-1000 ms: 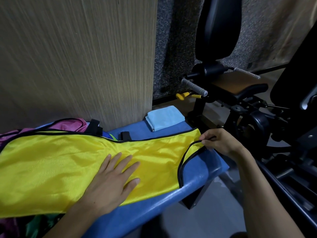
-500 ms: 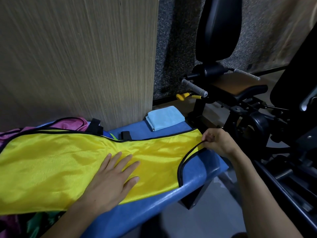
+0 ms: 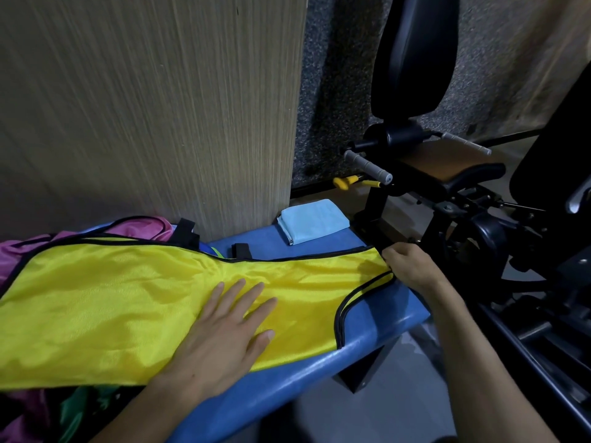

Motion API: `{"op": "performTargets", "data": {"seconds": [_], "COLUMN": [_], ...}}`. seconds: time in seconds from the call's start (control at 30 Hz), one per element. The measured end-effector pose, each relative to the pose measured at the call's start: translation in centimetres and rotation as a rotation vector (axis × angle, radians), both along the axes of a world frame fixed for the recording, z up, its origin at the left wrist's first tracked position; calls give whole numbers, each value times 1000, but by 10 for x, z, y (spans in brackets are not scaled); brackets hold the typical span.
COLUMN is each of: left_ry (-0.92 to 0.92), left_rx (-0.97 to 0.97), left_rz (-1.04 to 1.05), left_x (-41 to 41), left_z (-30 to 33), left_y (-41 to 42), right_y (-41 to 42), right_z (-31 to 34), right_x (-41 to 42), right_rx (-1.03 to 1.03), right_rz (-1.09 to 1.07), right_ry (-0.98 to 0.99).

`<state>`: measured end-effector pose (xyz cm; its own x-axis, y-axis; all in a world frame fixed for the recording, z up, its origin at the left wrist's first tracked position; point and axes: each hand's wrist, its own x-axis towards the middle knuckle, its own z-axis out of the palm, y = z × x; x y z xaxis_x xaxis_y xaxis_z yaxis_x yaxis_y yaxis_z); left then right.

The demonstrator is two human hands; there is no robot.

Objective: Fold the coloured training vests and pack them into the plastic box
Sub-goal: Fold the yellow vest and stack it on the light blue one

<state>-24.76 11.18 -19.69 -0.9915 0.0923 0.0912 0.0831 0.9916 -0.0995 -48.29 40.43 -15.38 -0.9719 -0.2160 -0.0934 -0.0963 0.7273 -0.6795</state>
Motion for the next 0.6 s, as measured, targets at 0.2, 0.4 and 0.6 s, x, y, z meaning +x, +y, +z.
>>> {"op": "performTargets", "data": {"seconds": [0.2,0.4,0.6], "left_ry": [-20,-38,-55], "left_rx": [31,51,130], "left_rz": [-53,-171,-177], "left_x": [4,9,12], "left_z": [1,-2,-4], "left_y": [11,25,25], "right_y": [-33,-43,-45], "right_z": [-13,-5,-14], "right_x": [-2,-10,-6], "right_rx": [64,-159,201], "right_rz": [-250,-233,-265], "right_ry": [42,284,44]}}
